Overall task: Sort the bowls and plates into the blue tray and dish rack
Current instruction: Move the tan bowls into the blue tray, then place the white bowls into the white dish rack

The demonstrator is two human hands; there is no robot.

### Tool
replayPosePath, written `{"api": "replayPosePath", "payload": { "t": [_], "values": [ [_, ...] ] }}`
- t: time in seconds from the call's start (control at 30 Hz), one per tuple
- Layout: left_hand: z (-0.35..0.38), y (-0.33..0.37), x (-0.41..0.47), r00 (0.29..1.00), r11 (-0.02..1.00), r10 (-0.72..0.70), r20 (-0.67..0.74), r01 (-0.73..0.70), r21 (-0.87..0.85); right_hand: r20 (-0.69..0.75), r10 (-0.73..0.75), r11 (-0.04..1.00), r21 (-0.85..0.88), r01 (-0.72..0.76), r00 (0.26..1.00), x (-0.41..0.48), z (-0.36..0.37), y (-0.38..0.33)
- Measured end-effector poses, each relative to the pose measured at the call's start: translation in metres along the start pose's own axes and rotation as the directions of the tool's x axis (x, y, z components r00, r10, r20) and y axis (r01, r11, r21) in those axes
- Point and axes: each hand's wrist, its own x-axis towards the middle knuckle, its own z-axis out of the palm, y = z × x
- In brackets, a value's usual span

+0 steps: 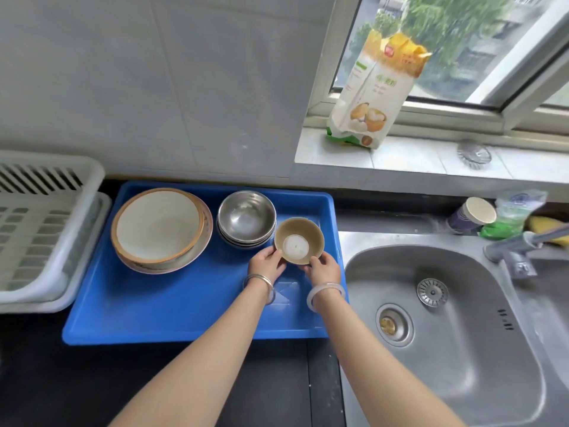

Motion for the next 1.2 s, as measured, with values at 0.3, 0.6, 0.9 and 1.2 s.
{"api": "replayPosePath", "payload": {
  "t": [0.3, 0.6, 0.9, 1.2],
  "values": [
    [0.023, -0.002, 0.026, 0.998, 0.999, 0.051, -0.021, -0.051, -0.015, 0.043, -0.006, 0.982, 0.188, -0.003, 0.999, 0.024, 0.017, -0.015],
    [0.030, -0.003, 0.032, 0.996, 0.996, 0.082, -0.038, -0.080, 0.034, 0.074, -0.021, 0.970, 0.242, 0.003, 0.997, 0.033, 0.019, -0.019],
    [0.017, 0.002, 0.019, 0.999, 0.971, 0.048, -0.024, -0.041, 0.237, 0.224, 0.129, 0.963, 0.204, -0.176, 0.966, 0.021, 0.004, -0.024],
    [-0.045, 0.024, -0.055, 0.971, 0.718, 0.235, -0.036, -0.148, 0.680, 0.342, -0.076, 0.983, -0.131, 0.128, 0.937, -0.058, -0.007, -0.016]
  ]
}}
